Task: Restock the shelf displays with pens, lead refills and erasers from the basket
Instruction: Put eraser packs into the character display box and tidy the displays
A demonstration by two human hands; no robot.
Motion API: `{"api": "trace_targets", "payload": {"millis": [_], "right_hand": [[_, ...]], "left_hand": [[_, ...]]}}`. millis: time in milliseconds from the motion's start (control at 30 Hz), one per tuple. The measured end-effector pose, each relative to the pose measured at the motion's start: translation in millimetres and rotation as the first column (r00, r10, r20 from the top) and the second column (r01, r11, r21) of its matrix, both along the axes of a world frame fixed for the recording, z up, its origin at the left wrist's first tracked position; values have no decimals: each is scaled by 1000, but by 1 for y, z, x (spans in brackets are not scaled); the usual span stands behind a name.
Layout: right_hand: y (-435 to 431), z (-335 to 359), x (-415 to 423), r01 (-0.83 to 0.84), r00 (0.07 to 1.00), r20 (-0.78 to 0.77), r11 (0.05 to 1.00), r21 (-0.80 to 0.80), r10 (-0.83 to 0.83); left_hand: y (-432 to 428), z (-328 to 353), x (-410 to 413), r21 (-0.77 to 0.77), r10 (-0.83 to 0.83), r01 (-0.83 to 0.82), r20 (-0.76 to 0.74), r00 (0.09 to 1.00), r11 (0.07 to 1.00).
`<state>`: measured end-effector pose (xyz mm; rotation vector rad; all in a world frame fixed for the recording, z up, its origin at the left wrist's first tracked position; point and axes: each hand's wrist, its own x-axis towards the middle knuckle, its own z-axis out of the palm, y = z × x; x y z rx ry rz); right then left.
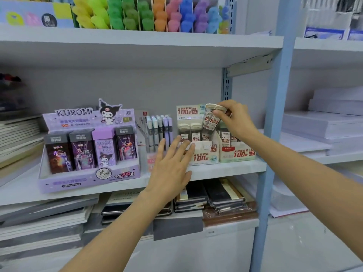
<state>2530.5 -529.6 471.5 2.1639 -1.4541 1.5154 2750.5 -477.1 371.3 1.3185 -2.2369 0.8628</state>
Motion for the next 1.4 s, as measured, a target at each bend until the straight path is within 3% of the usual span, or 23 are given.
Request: {"api": "trace_targets", "payload": {"millis": [367, 533, 667, 867, 933, 1000, 1100, 1200, 1300, 1400], "right_hand": [[-13, -12, 18, 187, 966, -198, 979, 76, -169], [-14, -20, 21, 161, 972, -179, 987, 29, -153], [-10, -25, 19, 198, 948, -258, 980, 20, -186], [41, -61, 31, -82, 988, -138, 988, -130, 64], [64, -97, 43, -199, 973, -124, 979, -44, 192], [84, -146, 57, -298, 945, -104, 949, 105, 309], [106, -239, 78, -337, 913, -78, 851, 403, 399], [124, -336, 94, -255, 849, -143, 632, 732, 509], [144, -421, 103, -146, 777, -145, 400, 905, 612], [169, -487, 112, -76, 766, -98, 241, 967, 635]], "left_hand": [[-1, -2, -4, -21, 0, -1, -16, 1000, 1000], [-1, -3, -3, -22, -2, 2, 1, 1000, 1000], [0, -3, -1, -19, -9, 9, 11, 1000, 1000], [30, -34, 14, -141, -220, 199, -153, 964, 970], [45, -69, 25, -182, -269, 232, -217, 938, 956], [61, -114, 38, -123, -258, 233, -269, 928, 965], [90, -197, 59, 207, -126, 216, -377, 918, 954], [127, -282, 82, 599, 110, 189, -426, 898, 778], [158, -357, 105, 756, 254, 75, -309, 916, 651], [187, -404, 122, 822, 344, -6, -232, 910, 570]]}}
